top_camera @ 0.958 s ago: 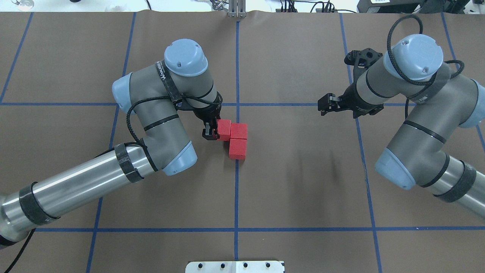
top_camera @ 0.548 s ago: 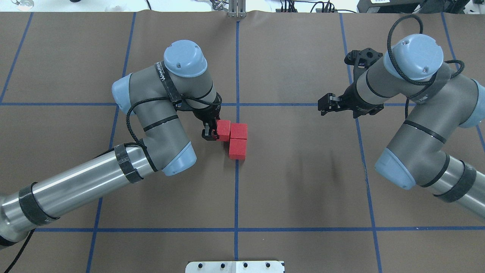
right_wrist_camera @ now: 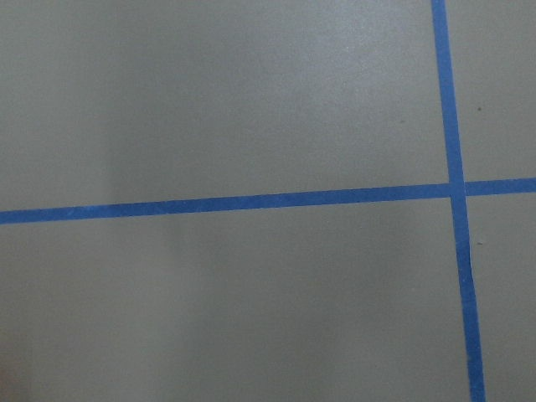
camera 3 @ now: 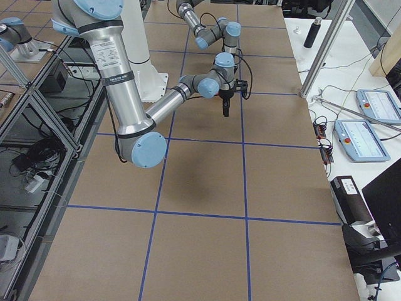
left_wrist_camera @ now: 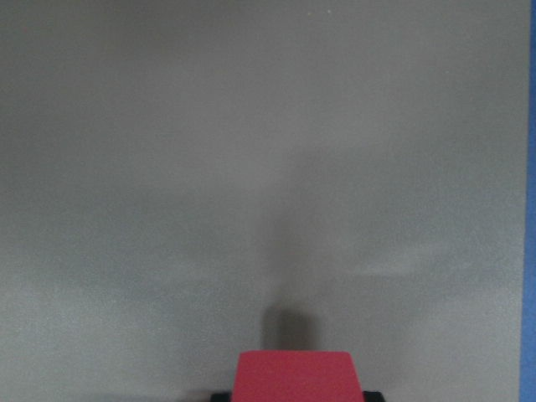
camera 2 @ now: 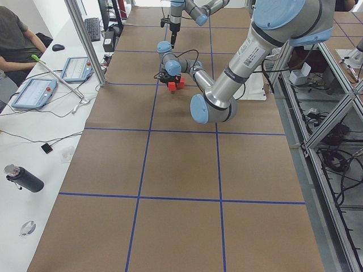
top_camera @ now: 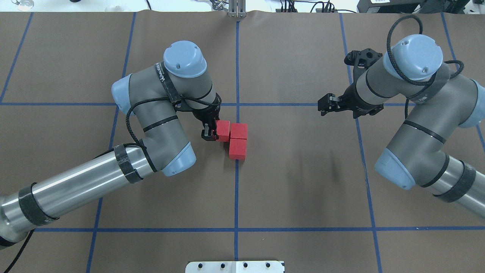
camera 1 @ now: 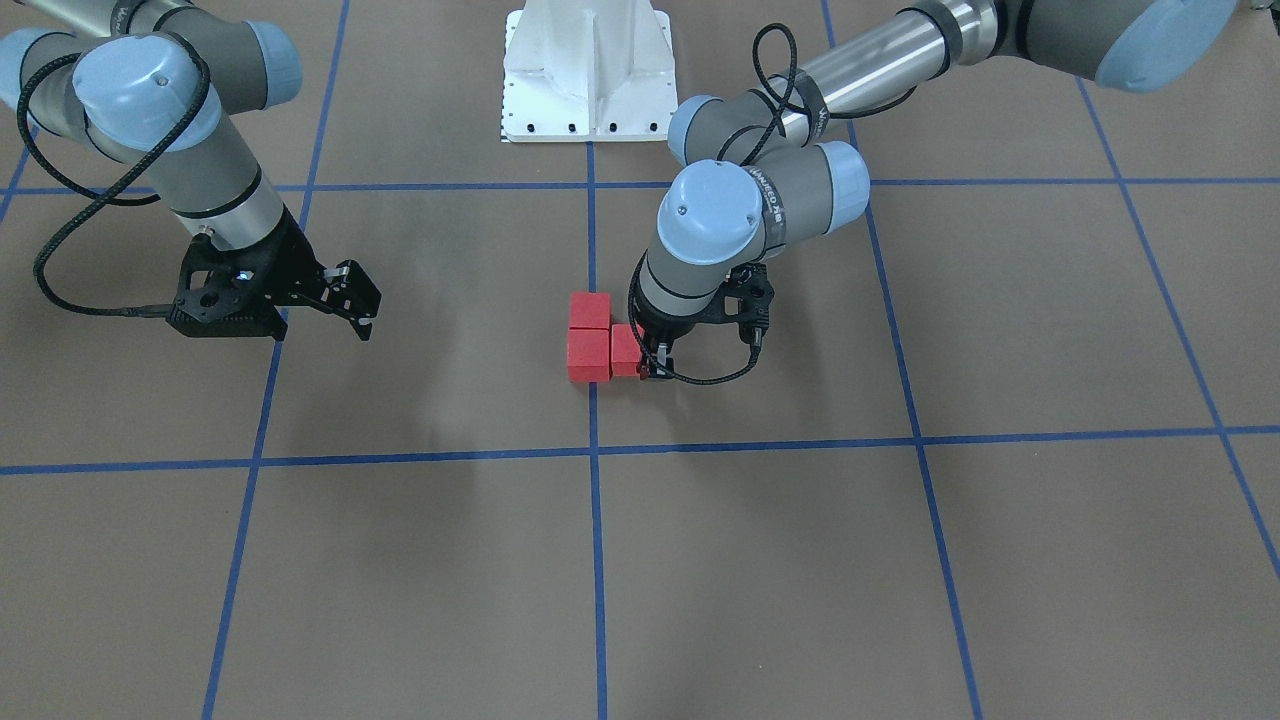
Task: Form red blocks into L shape at center
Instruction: 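Place the red cube beside the farther cube, on the left-arm side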
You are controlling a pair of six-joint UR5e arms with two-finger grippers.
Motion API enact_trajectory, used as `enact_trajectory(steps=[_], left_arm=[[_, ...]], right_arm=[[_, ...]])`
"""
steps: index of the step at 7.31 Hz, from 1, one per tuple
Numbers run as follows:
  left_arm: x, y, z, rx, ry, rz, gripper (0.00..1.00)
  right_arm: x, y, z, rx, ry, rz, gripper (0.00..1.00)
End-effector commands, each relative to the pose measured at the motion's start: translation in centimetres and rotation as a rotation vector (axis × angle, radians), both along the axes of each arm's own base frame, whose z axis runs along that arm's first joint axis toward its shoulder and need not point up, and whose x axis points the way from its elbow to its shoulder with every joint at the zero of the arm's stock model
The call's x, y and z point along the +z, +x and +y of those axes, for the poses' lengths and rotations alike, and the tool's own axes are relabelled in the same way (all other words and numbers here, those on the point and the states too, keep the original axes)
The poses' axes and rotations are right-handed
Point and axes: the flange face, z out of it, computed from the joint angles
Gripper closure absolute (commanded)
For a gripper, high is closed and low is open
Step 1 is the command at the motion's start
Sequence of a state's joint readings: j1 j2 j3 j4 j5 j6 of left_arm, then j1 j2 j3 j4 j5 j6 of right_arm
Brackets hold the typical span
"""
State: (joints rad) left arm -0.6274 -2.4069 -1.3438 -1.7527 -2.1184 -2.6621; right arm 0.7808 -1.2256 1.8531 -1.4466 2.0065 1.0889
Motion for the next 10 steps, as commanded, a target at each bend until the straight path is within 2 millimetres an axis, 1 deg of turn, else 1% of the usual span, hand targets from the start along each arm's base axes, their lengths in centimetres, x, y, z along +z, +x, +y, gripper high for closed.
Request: enact_trajectory(steps=[1, 2, 5, 7, 8, 9, 10], left_arm=[[0.0, 0.0, 0.0, 0.002, 0.003, 0.001, 0.94], [0.0, 0.1, 0.1, 0.006, 0.007, 0.001, 0.01], [-0.1, 0.5, 0.6, 0.017, 0.014, 0.010, 0.00], [-0.8, -0.2, 0.5, 0.020, 0.026, 0.025, 0.00], [-0.4, -1.2, 0.5, 0.011, 0.030, 0.029, 0.00], [1.5, -2.6, 1.4, 0.010, 0.027, 0.024, 0.00], [3.3, -3.4, 2.2, 0.013, 0.019, 0.014, 0.00]], right_arm=[[0.1, 0.0, 0.0, -0.001, 0.000, 0.001, 0.00], [0.1, -0.1, -0.1, -0.001, -0.001, 0.002, 0.00], [0.1, -0.1, -0.1, -0.001, -0.001, 0.002, 0.00], [0.1, -0.1, -0.1, -0.001, -0.001, 0.002, 0.00], [0.2, -0.1, -0.1, -0.001, -0.002, 0.004, 0.00], [0.3, -0.1, -0.1, -0.001, -0.003, 0.005, 0.00], [0.2, -0.1, -0.1, -0.001, -0.002, 0.004, 0.00]])
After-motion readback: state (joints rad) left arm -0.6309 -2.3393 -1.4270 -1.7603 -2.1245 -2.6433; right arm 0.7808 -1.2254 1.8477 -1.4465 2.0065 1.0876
